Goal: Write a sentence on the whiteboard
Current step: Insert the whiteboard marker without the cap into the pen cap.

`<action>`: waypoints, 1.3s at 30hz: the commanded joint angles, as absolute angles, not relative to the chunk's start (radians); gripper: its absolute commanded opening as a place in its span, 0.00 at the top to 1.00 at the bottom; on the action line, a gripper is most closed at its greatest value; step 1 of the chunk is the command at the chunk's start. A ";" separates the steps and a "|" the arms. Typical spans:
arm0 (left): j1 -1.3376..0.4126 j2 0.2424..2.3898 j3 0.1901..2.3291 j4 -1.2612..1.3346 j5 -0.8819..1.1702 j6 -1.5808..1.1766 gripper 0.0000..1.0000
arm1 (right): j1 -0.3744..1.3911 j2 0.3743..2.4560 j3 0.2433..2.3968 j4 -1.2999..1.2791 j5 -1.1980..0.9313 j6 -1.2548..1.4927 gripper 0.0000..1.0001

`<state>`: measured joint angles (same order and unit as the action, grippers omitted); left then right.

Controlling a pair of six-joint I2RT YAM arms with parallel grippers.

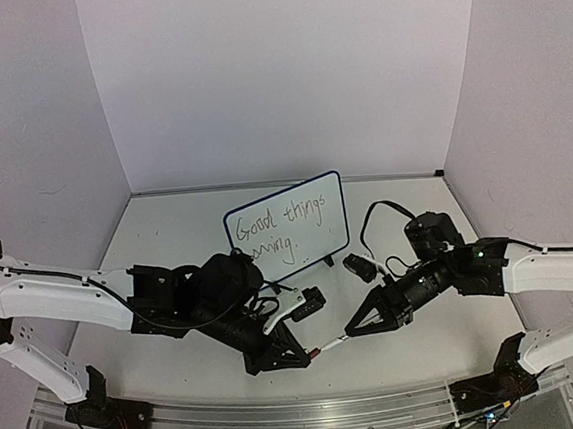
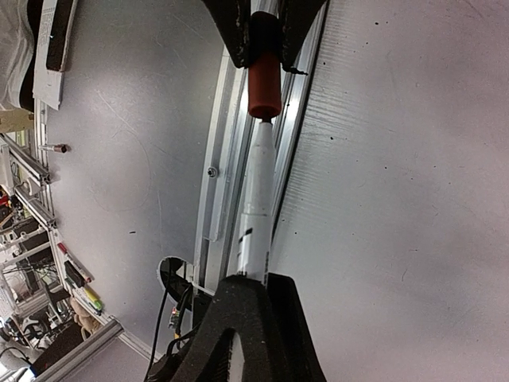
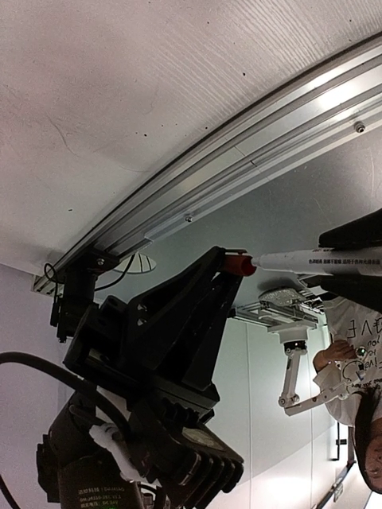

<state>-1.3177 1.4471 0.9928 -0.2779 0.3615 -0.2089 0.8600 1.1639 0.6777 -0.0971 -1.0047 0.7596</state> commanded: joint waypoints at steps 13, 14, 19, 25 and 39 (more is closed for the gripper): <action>-1.322 1.474 1.065 -0.246 0.394 -0.169 1.00 | 0.875 1.206 0.711 -0.062 -1.040 0.731 1.00; -1.322 1.478 1.069 -0.247 0.395 -0.166 1.00 | 0.876 1.207 0.712 -0.061 -1.042 0.730 1.00; -1.322 1.481 1.080 -0.242 0.386 -0.150 1.00 | 0.883 1.217 0.717 -0.056 -1.056 0.729 1.00; -1.322 1.488 1.102 -0.231 0.388 -0.135 1.00 | 0.894 1.235 0.722 -0.054 -1.065 0.729 1.00; -1.322 1.525 1.166 -0.176 0.372 -0.100 1.00 | 0.936 1.298 0.747 -0.053 -1.081 0.713 1.00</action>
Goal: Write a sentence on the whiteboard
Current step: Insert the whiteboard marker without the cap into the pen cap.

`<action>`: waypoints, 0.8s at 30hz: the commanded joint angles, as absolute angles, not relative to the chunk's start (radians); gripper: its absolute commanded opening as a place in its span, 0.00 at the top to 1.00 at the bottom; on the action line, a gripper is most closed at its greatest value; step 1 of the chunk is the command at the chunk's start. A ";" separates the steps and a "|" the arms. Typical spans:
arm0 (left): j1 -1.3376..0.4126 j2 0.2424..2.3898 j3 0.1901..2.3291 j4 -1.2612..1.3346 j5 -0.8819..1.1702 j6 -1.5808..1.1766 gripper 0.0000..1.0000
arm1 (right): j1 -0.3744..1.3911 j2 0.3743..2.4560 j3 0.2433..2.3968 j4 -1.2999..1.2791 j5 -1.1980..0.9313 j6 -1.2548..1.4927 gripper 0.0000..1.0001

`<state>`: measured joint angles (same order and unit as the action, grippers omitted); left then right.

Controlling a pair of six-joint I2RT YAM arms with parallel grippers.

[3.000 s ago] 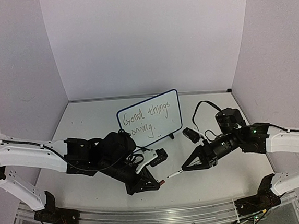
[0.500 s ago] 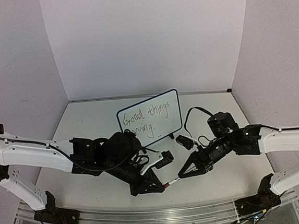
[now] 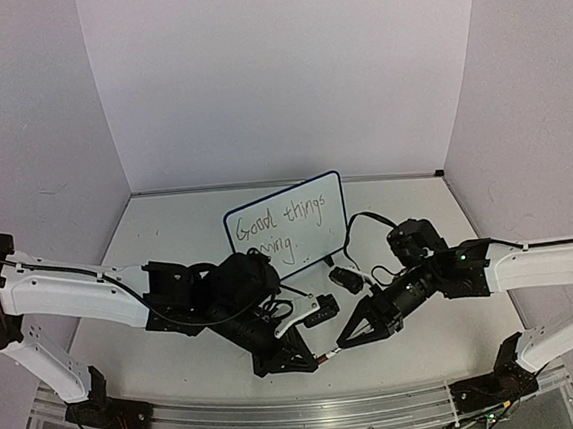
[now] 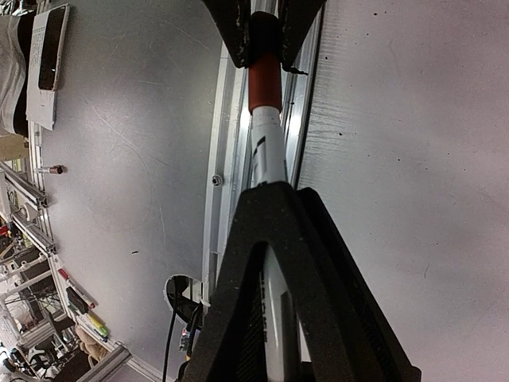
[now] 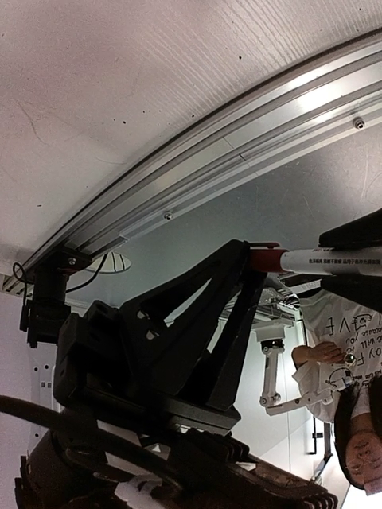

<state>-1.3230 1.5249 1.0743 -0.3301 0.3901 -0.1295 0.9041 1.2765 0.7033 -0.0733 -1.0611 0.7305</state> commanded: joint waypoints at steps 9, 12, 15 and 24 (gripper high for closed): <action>-1.321 1.525 1.186 -0.123 0.360 -0.073 1.00 | 0.944 1.295 0.749 -0.046 -1.112 0.712 1.00; -1.321 1.521 1.183 -0.118 0.367 -0.061 1.00 | 0.943 1.293 0.747 -0.043 -1.124 0.710 1.00; -1.322 1.510 1.172 -0.110 0.372 -0.053 1.00 | 0.943 1.285 0.745 -0.041 -1.136 0.708 1.00; -1.322 1.461 1.136 -0.076 0.388 -0.038 1.00 | 0.943 1.266 0.753 -0.030 -1.170 0.714 1.00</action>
